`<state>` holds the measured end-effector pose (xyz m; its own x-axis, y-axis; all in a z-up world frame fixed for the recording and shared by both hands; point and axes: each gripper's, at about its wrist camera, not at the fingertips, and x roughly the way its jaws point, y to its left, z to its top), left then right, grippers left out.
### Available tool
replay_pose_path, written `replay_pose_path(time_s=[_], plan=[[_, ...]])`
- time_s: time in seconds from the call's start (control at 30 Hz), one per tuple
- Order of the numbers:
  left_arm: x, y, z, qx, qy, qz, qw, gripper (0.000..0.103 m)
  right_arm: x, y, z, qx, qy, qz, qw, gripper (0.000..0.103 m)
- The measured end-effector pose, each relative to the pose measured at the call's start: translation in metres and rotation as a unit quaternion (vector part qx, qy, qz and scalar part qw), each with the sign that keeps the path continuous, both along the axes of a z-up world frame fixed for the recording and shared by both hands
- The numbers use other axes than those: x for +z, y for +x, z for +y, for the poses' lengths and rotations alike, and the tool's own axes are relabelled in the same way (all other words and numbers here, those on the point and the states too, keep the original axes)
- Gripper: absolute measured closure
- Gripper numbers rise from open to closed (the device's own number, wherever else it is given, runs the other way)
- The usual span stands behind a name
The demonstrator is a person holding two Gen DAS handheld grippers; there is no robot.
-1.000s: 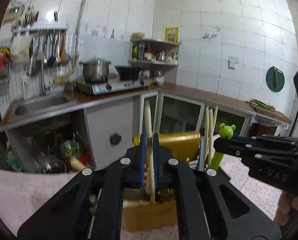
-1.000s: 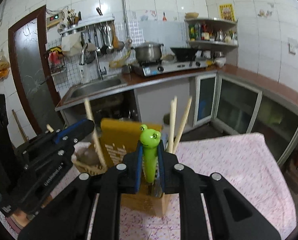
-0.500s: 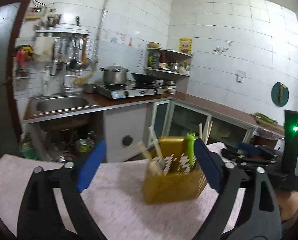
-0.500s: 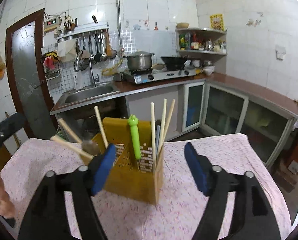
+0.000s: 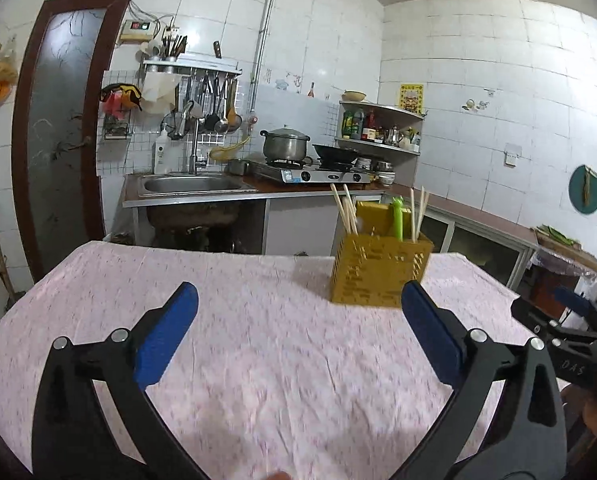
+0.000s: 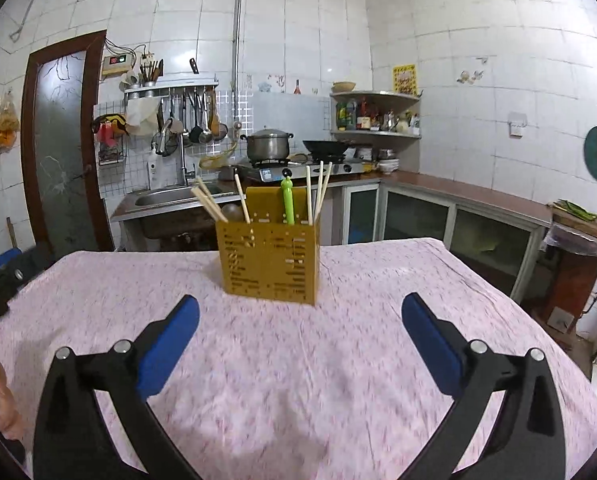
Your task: Organize utensils
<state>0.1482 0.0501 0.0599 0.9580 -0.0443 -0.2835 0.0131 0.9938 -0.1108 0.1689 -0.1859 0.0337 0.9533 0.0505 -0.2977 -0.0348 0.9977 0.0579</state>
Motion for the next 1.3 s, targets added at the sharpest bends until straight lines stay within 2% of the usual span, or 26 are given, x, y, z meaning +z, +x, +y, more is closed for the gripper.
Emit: replay_pose_path(time_s=[0.13,0.27,0.5,0.87,1.0,1.3], plan=[[-0.030,-0.033,-0.006,0.028,0.010,-0.020,0.9993,0.005,-0.021,-0.034,-0.002,-0.002,0.010,-0.013,1.000,0.004],[-0.043,-0.038,-0.010,0.033,0.021,-0.024,0.9990,0.005,-0.039,-0.053,-0.003,-0.009,0.007,-0.032,0.999,0.004],[-0.059,-0.040,-0.019,0.017,0.044,-0.026,0.9985,0.005,-0.047,-0.062,-0.005,-0.015,0.006,-0.050,0.999,0.004],[-0.064,-0.043,-0.023,0.005,0.050,-0.021,0.9985,0.005,-0.044,-0.073,-0.011,-0.029,0.011,-0.071,0.997,0.004],[-0.063,-0.043,-0.022,0.006,0.050,-0.023,0.9985,0.005,-0.039,-0.081,-0.011,-0.045,-0.005,-0.101,0.994,0.004],[-0.064,-0.046,-0.026,0.009,0.053,-0.031,0.9981,0.005,-0.041,-0.072,-0.014,-0.037,0.000,-0.071,0.997,0.004]])
